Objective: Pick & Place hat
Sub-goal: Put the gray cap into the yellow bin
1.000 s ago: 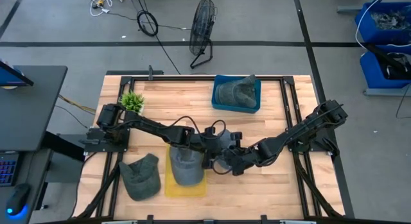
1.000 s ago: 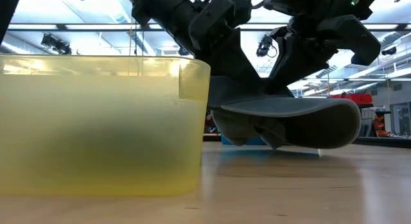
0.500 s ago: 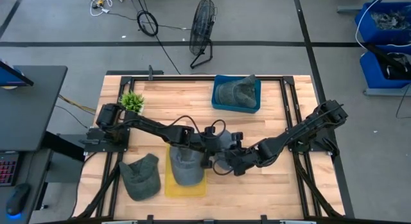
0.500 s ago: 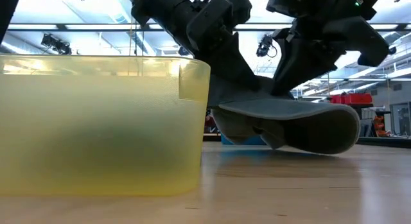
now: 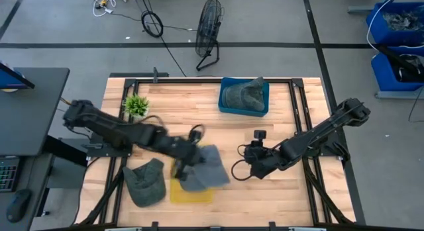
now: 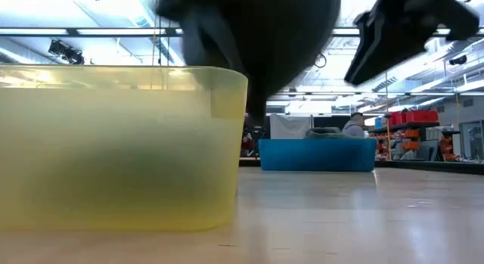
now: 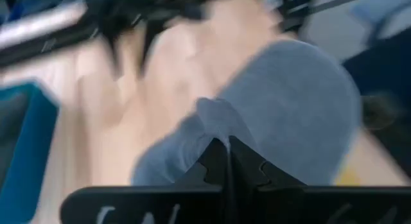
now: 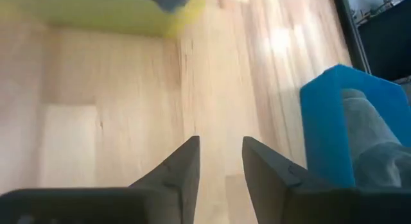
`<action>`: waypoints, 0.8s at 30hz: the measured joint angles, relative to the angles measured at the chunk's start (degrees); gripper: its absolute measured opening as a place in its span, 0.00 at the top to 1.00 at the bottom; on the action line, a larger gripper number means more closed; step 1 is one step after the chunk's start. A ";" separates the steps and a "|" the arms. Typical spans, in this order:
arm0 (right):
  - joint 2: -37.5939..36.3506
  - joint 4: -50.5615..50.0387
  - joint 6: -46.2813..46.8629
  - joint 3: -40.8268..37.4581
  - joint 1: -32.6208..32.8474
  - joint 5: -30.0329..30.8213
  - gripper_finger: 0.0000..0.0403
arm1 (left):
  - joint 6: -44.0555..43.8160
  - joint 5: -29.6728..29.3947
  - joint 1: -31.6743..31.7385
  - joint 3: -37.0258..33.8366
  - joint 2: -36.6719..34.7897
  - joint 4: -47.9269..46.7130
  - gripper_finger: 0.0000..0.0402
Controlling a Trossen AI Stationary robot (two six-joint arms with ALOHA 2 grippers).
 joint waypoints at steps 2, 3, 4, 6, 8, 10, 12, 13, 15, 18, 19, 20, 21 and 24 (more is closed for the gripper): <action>-1.05 0.11 0.33 0.00 0.36 0.04 0.70 | 1.51 0.08 -3.70 0.04 -2.78 -2.24 0.99; -1.19 0.08 0.33 0.00 0.47 0.00 0.70 | 2.01 0.14 -5.51 0.04 -3.66 -3.95 0.99; -1.32 0.20 0.31 0.00 0.49 0.00 0.70 | 2.87 -0.12 -7.13 0.04 -4.16 -5.46 0.98; -1.42 0.60 0.32 0.00 0.49 0.02 0.70 | 3.63 -2.87 -10.26 0.03 -4.31 -9.84 0.98; -1.25 0.61 0.46 0.00 0.49 0.02 0.70 | 3.79 -5.99 -12.72 0.00 -3.68 -14.99 0.99; -1.03 0.78 1.09 0.00 0.49 0.00 0.70 | 5.09 -7.08 -13.77 0.01 -2.14 -19.90 0.99; -1.03 1.06 1.62 0.00 0.49 0.01 0.71 | 9.07 -7.34 -14.46 -0.07 -0.59 -23.42 0.99; -1.03 1.39 1.60 0.00 0.47 0.02 0.71 | 12.08 -7.90 -14.53 -0.07 0.03 -23.24 0.99; -1.03 2.33 1.41 0.00 0.44 0.02 0.71 | 19.03 -8.75 -14.34 -0.07 1.12 -21.40 0.98; -1.03 4.72 0.41 0.00 0.36 0.02 0.71 | 27.35 -8.95 -13.14 -0.07 2.21 -14.35 0.98; -1.03 5.60 -0.26 0.00 0.30 0.02 0.71 | 28.50 -8.99 -12.78 -0.04 2.29 -12.46 0.98; -1.03 6.45 -0.94 0.00 0.29 0.02 0.71 | 28.58 -8.99 -12.33 -0.04 2.29 -11.00 0.99; -1.03 6.83 -1.50 0.00 0.28 0.02 0.71 | 28.47 -8.97 -11.90 -0.04 2.29 -10.01 0.99; -1.03 7.76 -3.20 0.00 0.19 0.02 0.71 | 25.04 -8.97 -10.89 -0.04 2.29 -9.67 0.98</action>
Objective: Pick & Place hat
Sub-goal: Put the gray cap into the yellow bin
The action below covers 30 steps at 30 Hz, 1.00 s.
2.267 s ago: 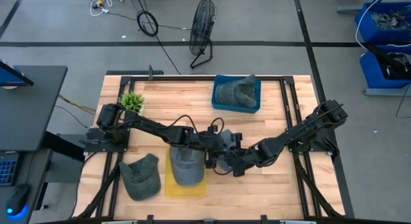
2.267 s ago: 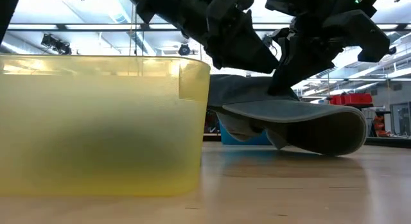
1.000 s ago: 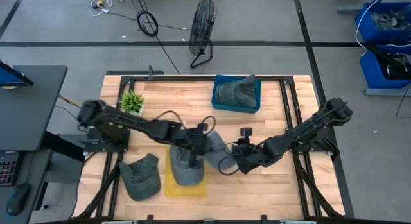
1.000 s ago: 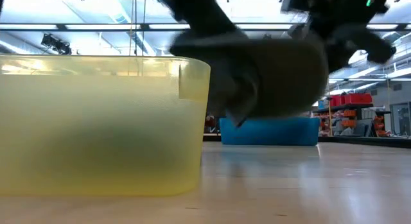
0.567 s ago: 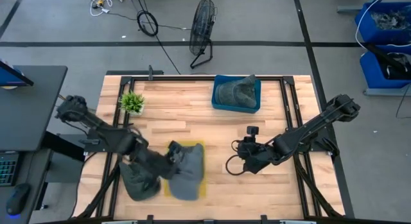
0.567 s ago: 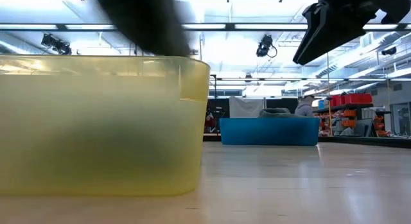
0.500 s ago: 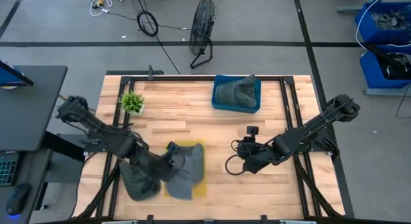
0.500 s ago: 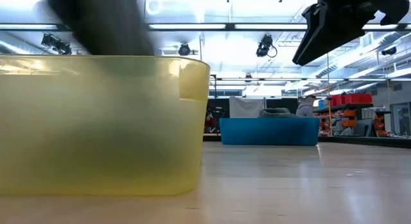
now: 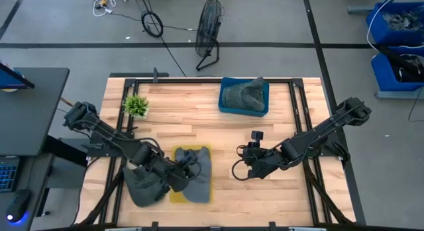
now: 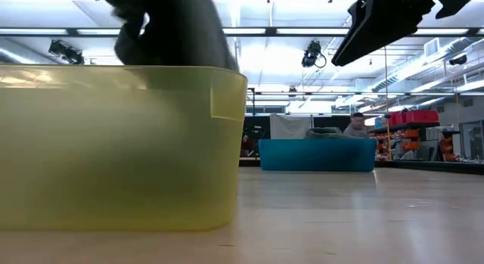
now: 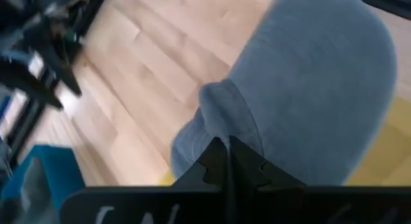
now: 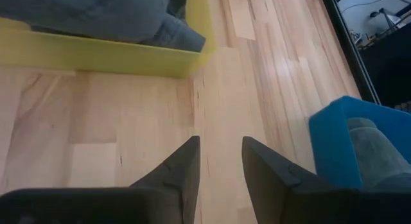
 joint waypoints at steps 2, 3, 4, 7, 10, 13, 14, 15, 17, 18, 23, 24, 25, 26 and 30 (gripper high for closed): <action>0.00 -0.02 -0.12 0.00 -0.06 0.00 0.71 | -4.08 0.02 0.46 0.00 0.00 -0.92 0.99; 0.00 0.00 -0.02 0.00 -0.14 0.00 0.71 | -6.23 0.02 0.49 0.00 0.17 -1.34 0.99; 0.00 -0.02 0.04 0.00 -0.16 0.00 0.71 | -8.00 -0.02 0.61 0.02 0.67 -1.28 0.99; 0.00 0.28 0.03 0.00 -0.21 0.01 0.71 | -9.11 0.72 0.31 0.04 2.90 -1.30 0.99; 0.00 0.98 0.05 -0.02 -0.46 0.00 0.71 | -8.43 1.15 0.21 0.04 6.37 0.24 0.98; 0.09 3.77 0.23 -0.02 -0.69 -0.05 0.71 | -8.43 0.73 0.52 0.04 10.12 0.30 0.98; 0.36 5.51 0.28 -0.02 -0.78 -0.07 0.71 | -8.70 -0.04 0.68 0.04 11.05 0.31 0.98; 0.66 7.39 0.26 -0.02 -0.83 -0.33 0.71 | -9.61 -0.54 0.90 0.04 11.86 0.31 0.98; 1.68 11.19 -0.94 -0.02 -0.87 -1.37 0.71 | -13.70 -0.75 1.62 0.04 13.39 0.80 0.97; 2.45 13.67 -2.38 -0.02 -0.95 -2.35 0.71 | -16.80 -0.70 2.00 0.04 13.96 0.82 0.97; 7.58 24.50 -9.70 -0.02 -1.49 -6.43 0.73 | -25.48 1.23 3.41 0.04 14.82 0.91 0.94; 8.84 26.62 -10.77 -0.02 -1.80 -7.41 0.75 | -26.36 1.29 3.65 0.04 14.82 1.18 0.93; 10.22 28.69 -11.64 -0.02 -2.31 -8.37 0.77 | -27.34 1.28 3.77 0.04 14.82 1.30 0.92; 11.66 30.90 -12.20 -0.02 -2.83 -9.38 0.80 | -28.74 1.21 4.00 0.04 14.82 1.45 0.92; 16.74 36.25 -14.52 -0.04 -4.96 -11.38 0.95 | -35.46 1.15 5.13 0.04 14.82 1.83 0.87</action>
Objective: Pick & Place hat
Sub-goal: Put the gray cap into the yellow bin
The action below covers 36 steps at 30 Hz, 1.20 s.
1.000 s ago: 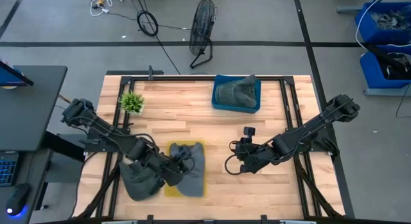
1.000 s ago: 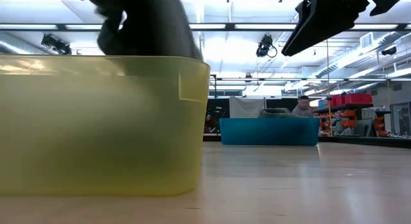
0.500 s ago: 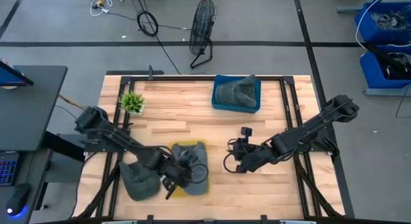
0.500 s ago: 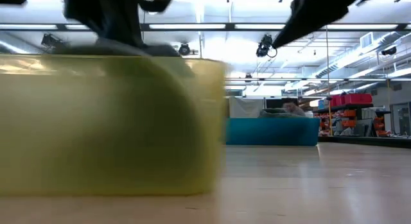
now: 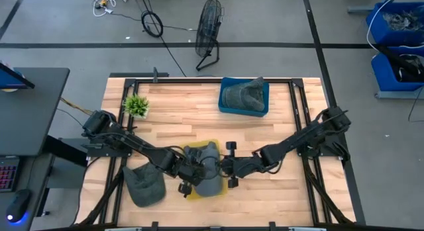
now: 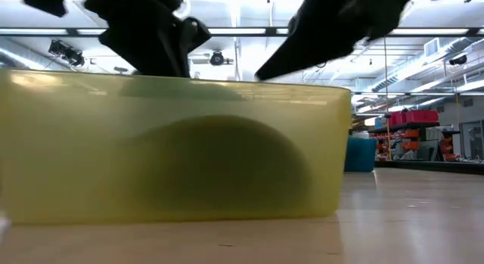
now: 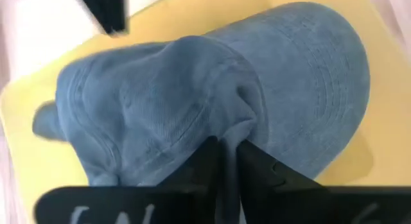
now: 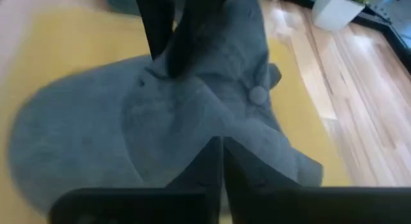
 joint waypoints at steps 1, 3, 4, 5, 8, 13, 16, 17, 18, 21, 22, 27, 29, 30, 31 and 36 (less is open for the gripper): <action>0.89 0.48 -0.52 0.00 -0.58 -0.06 0.98 | -1.53 -0.09 0.23 0.00 0.00 -0.03 0.85; 2.45 1.34 -1.17 0.00 -1.73 -0.67 0.98 | -2.97 -0.15 0.46 0.00 -0.02 0.11 0.83; 3.02 1.28 -0.90 0.00 -2.35 -1.74 0.97 | -2.95 -0.12 0.46 -0.03 -0.22 0.37 0.82; 3.40 1.05 -0.12 0.00 -2.94 -3.12 0.97 | -2.67 -0.12 0.46 -0.05 -0.48 0.61 0.81; 4.55 0.82 2.35 0.04 -4.50 -8.35 0.99 | -2.58 -0.12 -0.06 2.16 -0.97 -1.53 0.80; 5.56 -0.87 2.84 0.06 -5.88 -10.00 0.99 | -7.27 -0.27 -1.39 7.00 -2.34 -8.09 0.80; 5.64 -1.75 2.82 0.11 -6.20 -9.95 0.99 | -12.76 -2.15 -2.33 8.07 -2.66 -11.81 0.80; 5.64 -1.84 2.81 0.11 -6.19 -10.02 0.99 | -14.45 -3.44 -2.54 8.06 -2.66 -12.61 0.80; 5.64 -1.85 2.78 0.10 -6.18 -10.12 0.99 | -15.96 -4.65 -2.66 7.76 -2.51 -13.10 0.80; 5.66 -1.80 2.75 0.09 -6.18 -10.35 0.99 | -18.78 -5.46 -2.12 4.90 -2.13 -13.71 0.83; 5.66 -1.74 2.75 0.09 -6.18 -10.33 1.00 | -19.48 -5.50 -1.80 3.51 -2.08 -13.45 0.84; 5.68 -1.32 2.49 0.04 -6.24 -12.37 1.00 | -21.88 -5.35 1.10 -3.27 -2.08 -7.62 0.89; 5.75 -0.55 1.71 0.01 -6.22 -12.93 1.00 | -20.73 -4.34 2.71 -6.22 -2.08 -1.87 0.91; 5.76 -0.21 1.25 -0.02 -6.22 -13.18 1.00 | -19.31 -3.34 3.51 -7.57 -2.08 1.38 0.91; 5.77 -0.15 1.03 -0.02 -6.19 -13.33 1.00 | -17.59 -2.11 4.22 -8.57 -2.08 4.07 0.92; 5.81 -0.43 0.88 -0.07 -6.32 -13.61 1.00 | -15.22 2.41 6.32 -9.64 -2.08 8.24 0.95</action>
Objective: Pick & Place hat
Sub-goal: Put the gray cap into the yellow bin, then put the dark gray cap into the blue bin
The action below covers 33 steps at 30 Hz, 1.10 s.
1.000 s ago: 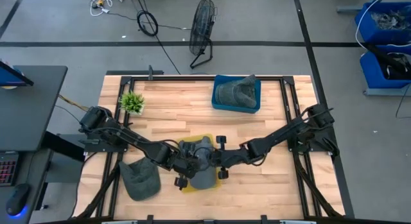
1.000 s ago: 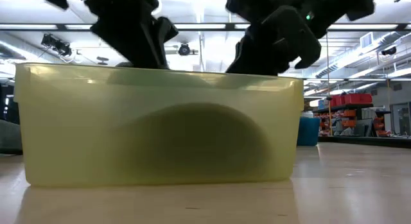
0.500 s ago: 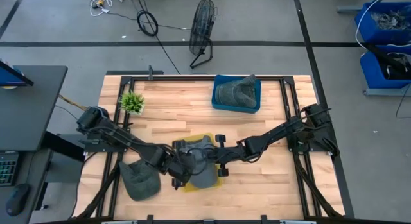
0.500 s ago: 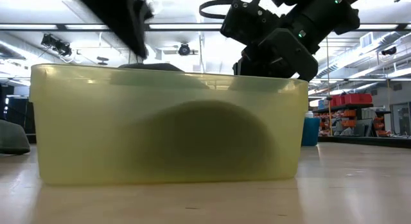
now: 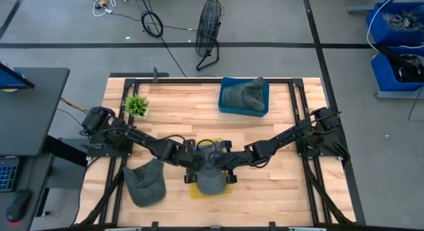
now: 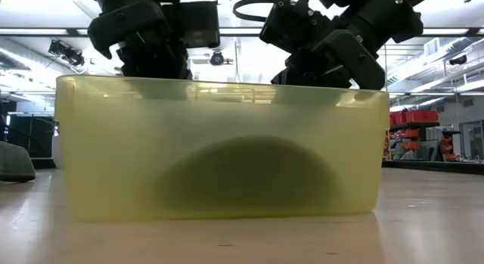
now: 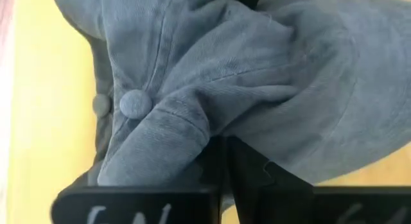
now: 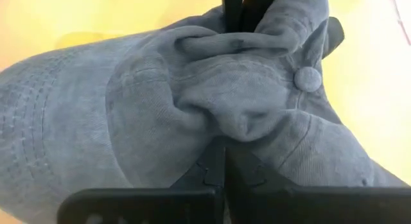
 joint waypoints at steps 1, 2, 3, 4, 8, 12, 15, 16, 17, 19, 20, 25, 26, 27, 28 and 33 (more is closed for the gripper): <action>0.00 0.10 -0.12 0.00 -0.01 0.00 1.00 | -0.15 0.04 0.02 0.00 0.00 -0.53 0.95; 0.00 0.23 -0.56 0.00 -0.01 0.00 1.00 | -0.19 0.04 0.01 0.00 0.00 -0.98 0.95; 0.00 0.31 -1.16 0.00 -0.01 0.00 1.00 | -0.39 0.22 -0.15 0.04 -0.02 -1.65 0.95; 0.00 0.42 -1.97 0.00 -0.01 0.14 1.00 | -1.13 0.82 -0.28 0.05 -0.02 -2.77 0.95; -0.70 0.47 -3.09 0.00 0.11 1.04 0.99 | -7.25 3.62 -1.44 0.09 -0.07 -11.36 0.95; -2.82 0.85 -3.39 0.00 0.43 1.01 0.99 | -10.63 3.75 -3.54 -0.05 -0.59 -18.00 0.95; -5.14 -0.56 -3.38 0.02 0.47 1.27 0.99 | -10.70 3.78 -5.21 0.22 -1.93 -16.80 0.95; -5.85 -1.24 -3.38 0.02 0.45 1.77 0.99 | -10.67 3.24 -5.86 0.75 -2.52 -16.46 0.95; -6.62 -2.01 -3.40 0.02 0.45 2.58 0.99 | -10.51 2.47 -6.49 1.34 -3.05 -16.79 0.95; -7.78 -2.50 -3.46 0.03 0.43 3.60 0.99 | -9.73 0.79 -7.68 2.97 -4.28 -16.71 0.95; -8.31 -3.12 -3.46 0.07 0.41 3.87 0.99 | -9.05 0.22 -8.25 3.79 -5.08 -17.07 0.95; -8.91 -5.66 -2.52 0.05 0.36 3.87 0.99 | -13.71 -0.80 -11.24 8.15 -9.29 -20.20 0.95; -8.90 -6.03 -2.49 0.07 0.36 3.87 0.99 | -16.87 -0.38 -11.77 8.77 -9.99 -21.74 0.95; -8.92 -6.71 -2.39 0.07 0.36 3.90 0.99 | -20.52 0.77 -12.10 9.39 -10.40 -24.78 0.95; -8.92 -7.42 -2.34 0.07 0.38 3.90 0.99 | -24.34 2.04 -12.29 10.01 -10.49 -27.95 0.95; -8.92 -9.16 -0.78 0.07 0.38 3.93 0.99 | -41.06 12.71 -13.69 10.70 -10.20 -42.37 0.92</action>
